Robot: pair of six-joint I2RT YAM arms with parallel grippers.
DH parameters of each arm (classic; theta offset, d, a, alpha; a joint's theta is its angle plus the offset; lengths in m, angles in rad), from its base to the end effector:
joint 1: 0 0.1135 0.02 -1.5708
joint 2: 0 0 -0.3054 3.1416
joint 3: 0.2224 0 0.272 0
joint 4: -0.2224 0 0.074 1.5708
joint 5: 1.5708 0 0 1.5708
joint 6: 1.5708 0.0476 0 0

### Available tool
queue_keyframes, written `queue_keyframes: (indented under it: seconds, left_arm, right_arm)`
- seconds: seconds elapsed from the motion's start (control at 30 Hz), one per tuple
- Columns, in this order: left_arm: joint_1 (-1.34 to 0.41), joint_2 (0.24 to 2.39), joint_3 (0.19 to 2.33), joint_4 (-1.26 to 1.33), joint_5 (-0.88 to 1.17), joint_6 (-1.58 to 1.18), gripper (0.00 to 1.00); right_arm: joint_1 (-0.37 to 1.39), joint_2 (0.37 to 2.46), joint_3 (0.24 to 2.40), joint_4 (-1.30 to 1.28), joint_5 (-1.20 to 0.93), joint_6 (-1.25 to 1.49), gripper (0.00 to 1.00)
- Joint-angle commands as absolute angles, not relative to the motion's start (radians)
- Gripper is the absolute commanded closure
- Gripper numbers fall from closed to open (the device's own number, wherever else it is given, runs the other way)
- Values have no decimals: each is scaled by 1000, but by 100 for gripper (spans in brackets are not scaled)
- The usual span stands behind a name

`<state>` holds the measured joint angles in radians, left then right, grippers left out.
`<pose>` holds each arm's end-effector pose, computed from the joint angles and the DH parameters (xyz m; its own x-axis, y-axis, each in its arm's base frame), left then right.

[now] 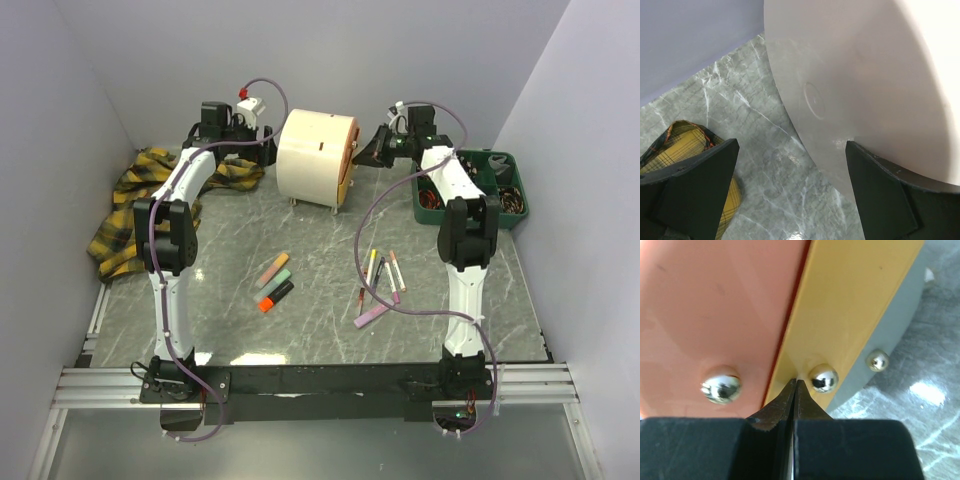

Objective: Sort the stationery into containers
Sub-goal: Close the drawer in the storage box, then open the drawer in the storage box.

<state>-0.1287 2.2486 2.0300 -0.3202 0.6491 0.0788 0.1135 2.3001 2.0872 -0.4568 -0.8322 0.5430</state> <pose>0.5711 -0.1029 0.2950 -0.4587 0.1226 -0.8801 0.6549 0.7160 -0.2416 0.5709 0.1005 0.2780 -0.8651 0.2515 -0.4341 -0.2397 0.5528 0.7981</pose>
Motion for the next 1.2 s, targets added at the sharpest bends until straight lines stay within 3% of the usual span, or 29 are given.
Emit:
queue_keyframes:
  seconds: [0.0,0.37,0.43,0.47,0.57,0.67,0.77,0.9,1.17]
  left_arm:
    - [-147,2169,2020,-324,646,109,5]
    - [-137,2158,2016,-328,637,110,4]
    - [-133,2158,2019,-328,637,110,4]
    - [-132,2158,2022,-327,634,112,4]
    - [-129,2158,2022,-328,635,114,4]
    - [-126,2158,2020,-331,630,117,3]
    - [-124,2155,2017,-339,626,121,3]
    - [-124,2146,2006,-344,627,124,2]
    - [-126,2128,1990,-362,604,149,2]
  right_arm:
    - [159,2332,2178,-408,-833,561,100]
    - [97,2257,2079,-468,-830,500,98]
    - [49,2237,2042,-498,-848,459,87]
    - [28,2227,2028,-499,-867,454,73]
    - [-50,2200,1953,-407,-1023,526,56]
    - [-84,2177,1867,-159,-1225,748,48]
    - [-71,2172,1848,-3,-1293,905,43]
    - [-37,2197,1891,118,-1319,995,41]
    - [-5,2241,1962,121,-1305,996,45]
